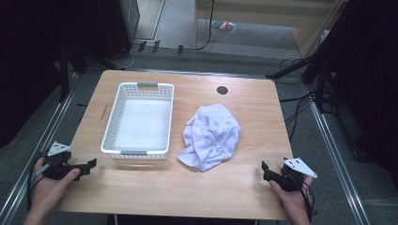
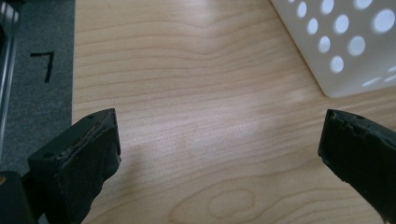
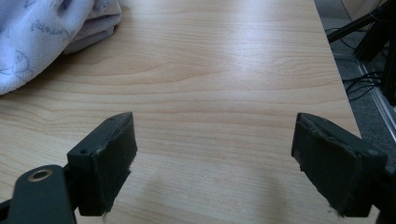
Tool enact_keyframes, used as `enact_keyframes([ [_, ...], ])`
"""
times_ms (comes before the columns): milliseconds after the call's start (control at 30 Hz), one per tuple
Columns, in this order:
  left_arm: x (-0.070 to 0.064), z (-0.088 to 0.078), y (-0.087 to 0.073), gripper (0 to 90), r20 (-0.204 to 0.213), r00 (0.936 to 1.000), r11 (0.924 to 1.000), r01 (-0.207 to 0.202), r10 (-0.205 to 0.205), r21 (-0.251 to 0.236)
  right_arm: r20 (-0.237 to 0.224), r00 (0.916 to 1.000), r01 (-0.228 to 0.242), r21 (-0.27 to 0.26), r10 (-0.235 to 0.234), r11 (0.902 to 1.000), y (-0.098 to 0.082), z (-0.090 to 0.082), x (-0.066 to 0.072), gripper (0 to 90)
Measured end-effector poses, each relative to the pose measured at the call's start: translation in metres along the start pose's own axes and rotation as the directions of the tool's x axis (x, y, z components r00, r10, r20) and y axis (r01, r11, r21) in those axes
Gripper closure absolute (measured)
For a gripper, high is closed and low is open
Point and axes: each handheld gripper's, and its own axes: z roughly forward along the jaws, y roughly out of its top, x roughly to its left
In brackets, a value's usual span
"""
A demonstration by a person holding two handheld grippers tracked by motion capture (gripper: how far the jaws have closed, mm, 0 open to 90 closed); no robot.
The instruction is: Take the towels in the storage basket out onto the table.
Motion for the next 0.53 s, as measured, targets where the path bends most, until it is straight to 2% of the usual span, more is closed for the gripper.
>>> enact_keyframes([
  [133,0.001,0.000,-0.009,0.0,0.001,0.9999,0.9973,0.013,-0.013,-0.073,0.000,1.0000,0.000,0.000,0.000,1.0000,0.000,0.000,0.000,14.1],
  [233,0.001,0.000,-0.015,0.0,0.012,0.9998,0.9951,0.019,-0.018,-0.097,-0.004,1.0000,0.002,-0.001,-0.002,1.0000,0.000,0.000,0.000,14.0],
  [333,0.000,-0.002,-0.016,0.0,0.020,0.9997,0.9931,0.017,-0.015,-0.116,-0.005,1.0000,0.002,-0.001,-0.002,1.0000,0.000,0.000,0.000,14.0],
  [367,0.001,-0.002,-0.017,0.0,0.033,0.9992,0.9932,0.025,-0.022,-0.113,-0.006,1.0000,0.002,-0.002,-0.002,1.0000,0.000,0.000,0.000,14.0],
  [467,0.001,-0.001,-0.017,0.0,0.037,0.9991,0.9937,0.022,-0.018,-0.110,-0.007,1.0000,0.001,-0.003,-0.001,1.0000,0.000,0.000,0.000,14.0],
  [533,0.002,-0.001,-0.017,0.0,0.039,0.9987,0.9929,0.037,-0.033,-0.113,-0.007,1.0000,0.002,-0.004,-0.002,1.0000,0.000,0.000,0.000,14.0],
])
